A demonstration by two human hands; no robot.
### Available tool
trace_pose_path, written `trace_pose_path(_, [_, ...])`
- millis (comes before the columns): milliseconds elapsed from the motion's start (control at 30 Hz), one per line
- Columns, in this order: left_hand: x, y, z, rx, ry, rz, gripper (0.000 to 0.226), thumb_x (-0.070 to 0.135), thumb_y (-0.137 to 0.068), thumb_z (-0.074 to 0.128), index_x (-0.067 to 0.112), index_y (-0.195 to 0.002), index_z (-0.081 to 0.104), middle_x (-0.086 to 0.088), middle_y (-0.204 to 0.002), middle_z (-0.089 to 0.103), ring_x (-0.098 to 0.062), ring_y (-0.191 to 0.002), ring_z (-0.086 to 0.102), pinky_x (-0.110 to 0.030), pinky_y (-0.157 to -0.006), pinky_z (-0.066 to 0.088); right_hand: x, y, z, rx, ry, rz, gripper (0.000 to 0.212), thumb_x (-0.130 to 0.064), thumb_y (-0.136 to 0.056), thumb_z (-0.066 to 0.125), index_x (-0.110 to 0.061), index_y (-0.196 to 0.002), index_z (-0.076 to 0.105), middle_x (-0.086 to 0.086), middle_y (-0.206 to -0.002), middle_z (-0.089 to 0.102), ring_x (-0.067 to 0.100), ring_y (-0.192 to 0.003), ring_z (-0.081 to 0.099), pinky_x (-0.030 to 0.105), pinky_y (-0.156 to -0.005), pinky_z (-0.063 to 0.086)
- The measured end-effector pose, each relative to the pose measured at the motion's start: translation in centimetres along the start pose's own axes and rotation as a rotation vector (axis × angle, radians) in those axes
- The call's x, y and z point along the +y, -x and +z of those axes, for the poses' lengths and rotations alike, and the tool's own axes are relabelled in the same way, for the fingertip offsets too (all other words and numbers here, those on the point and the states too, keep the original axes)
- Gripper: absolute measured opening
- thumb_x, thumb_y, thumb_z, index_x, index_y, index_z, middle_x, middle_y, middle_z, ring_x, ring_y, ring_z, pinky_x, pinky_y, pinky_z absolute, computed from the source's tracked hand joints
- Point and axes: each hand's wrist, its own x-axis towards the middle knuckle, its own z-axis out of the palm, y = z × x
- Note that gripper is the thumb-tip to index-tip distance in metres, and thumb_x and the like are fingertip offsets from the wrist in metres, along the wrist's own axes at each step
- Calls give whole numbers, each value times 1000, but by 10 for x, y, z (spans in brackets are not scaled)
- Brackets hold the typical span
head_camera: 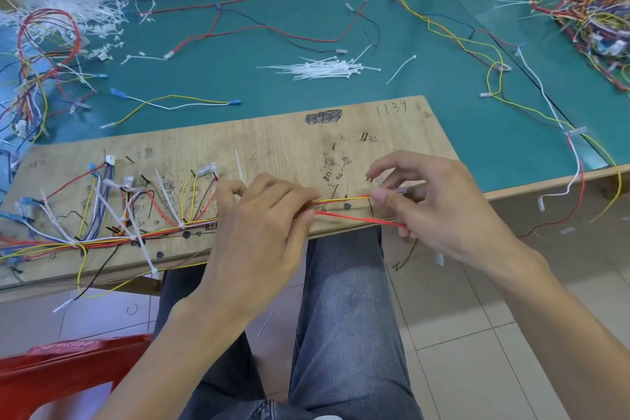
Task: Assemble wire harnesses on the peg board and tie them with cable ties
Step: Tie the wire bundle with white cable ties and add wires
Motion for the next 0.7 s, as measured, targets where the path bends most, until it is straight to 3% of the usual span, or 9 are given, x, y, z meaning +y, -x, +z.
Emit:
trace_pose_path(133, [4,-9,2,-2,65,-88,8,32,-98,60,33,-96,67,19,-94,68,-12,-95,61,-43,-86,32,1,3,-3,40,45,25,9,-29,-89,83,-35,-87,77,-14,-80,74,13,-61,71,28,-59,57])
trace_pose_path(267, [6,-11,1,14,146,-136,7,28,-100,58,32,-95,60,19,-80,59,-6,-77,50,-46,-85,35,-2,5,-8,50,120,-22,15,-28,-91,80,-36,-80,74,-22,-77,71,8,-70,69,21,-58,49])
trace_pose_path(333, [6,-11,0,-1,160,-140,8,26,-101,55,32,-96,57,18,-78,58,-6,-73,46,-47,-85,36,-2,5,-6,36,114,-46,15,-27,-94,77,-35,-83,70,-19,-78,69,11,-68,70,26,-58,49])
trace_pose_path(433, [5,-10,-1,-55,208,-149,10,22,-102,52,31,-98,54,16,-83,62,-4,-79,51,-48,-89,34,1,5,-7,37,158,-73,11,-33,-91,79,-37,-93,70,-16,-82,69,11,-74,65,23,-63,48])
trace_pose_path(500, [6,-8,0,-50,250,-155,12,19,-103,50,30,-98,53,21,-84,64,8,-90,49,-45,-88,32,4,5,-12,16,181,-84,12,-34,-89,82,-39,-95,72,-17,-84,68,13,-73,61,14,-61,42])
trace_pose_path(567, [7,-7,2,-29,285,-162,11,20,-105,48,29,-100,50,28,-88,69,19,-99,42,-42,-86,30,7,5,-19,-21,210,-116,13,-34,-88,83,-39,-96,75,-18,-88,69,15,-70,57,15,-61,43])
trace_pose_path(700, [5,-8,4,-38,303,-167,8,26,-107,46,32,-101,48,20,-92,71,4,-99,52,-44,-90,31,14,9,-27,-28,296,-223,1,-35,-91,78,-35,-91,77,-18,-89,69,13,-71,58,27,-67,49])
